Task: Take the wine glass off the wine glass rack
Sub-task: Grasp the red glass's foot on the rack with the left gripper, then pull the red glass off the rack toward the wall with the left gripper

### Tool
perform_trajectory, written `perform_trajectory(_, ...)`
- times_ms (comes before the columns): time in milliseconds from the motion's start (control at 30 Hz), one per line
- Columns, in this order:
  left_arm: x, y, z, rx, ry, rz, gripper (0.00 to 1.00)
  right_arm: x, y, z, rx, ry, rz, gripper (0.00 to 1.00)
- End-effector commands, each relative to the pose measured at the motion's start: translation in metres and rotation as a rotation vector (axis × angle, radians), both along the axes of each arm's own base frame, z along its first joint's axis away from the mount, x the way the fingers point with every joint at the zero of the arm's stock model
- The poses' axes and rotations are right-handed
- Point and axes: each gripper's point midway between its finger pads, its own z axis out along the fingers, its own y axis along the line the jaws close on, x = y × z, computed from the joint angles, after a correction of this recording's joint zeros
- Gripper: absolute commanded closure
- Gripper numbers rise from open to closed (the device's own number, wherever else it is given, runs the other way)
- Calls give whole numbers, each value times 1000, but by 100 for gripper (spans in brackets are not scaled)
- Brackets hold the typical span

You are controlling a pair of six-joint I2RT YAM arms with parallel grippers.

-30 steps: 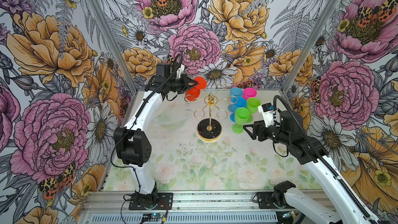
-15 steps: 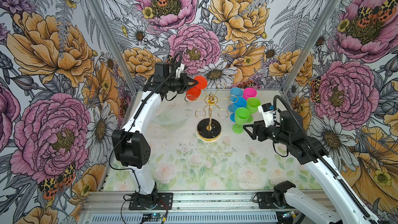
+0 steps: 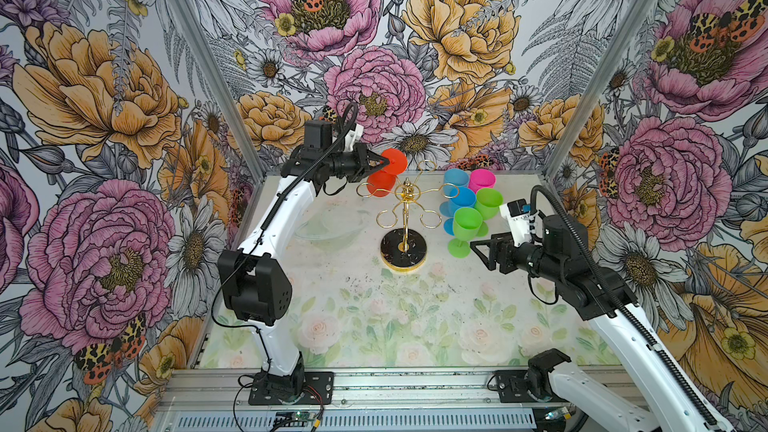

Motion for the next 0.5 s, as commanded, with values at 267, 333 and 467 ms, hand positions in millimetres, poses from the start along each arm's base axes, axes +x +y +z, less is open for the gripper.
perform_trajectory(267,-13,-10,11,-40,0,-70,100,2,-3,6,8,-33,-24,24)
perform_trajectory(333,-14,-10,11,-46,6,-80,100,1,-4,6,9,-34,-25,24)
perform_trajectory(467,-16,-12,10,-53,18,-94,100,0,-5,8,10,-42,-29,23)
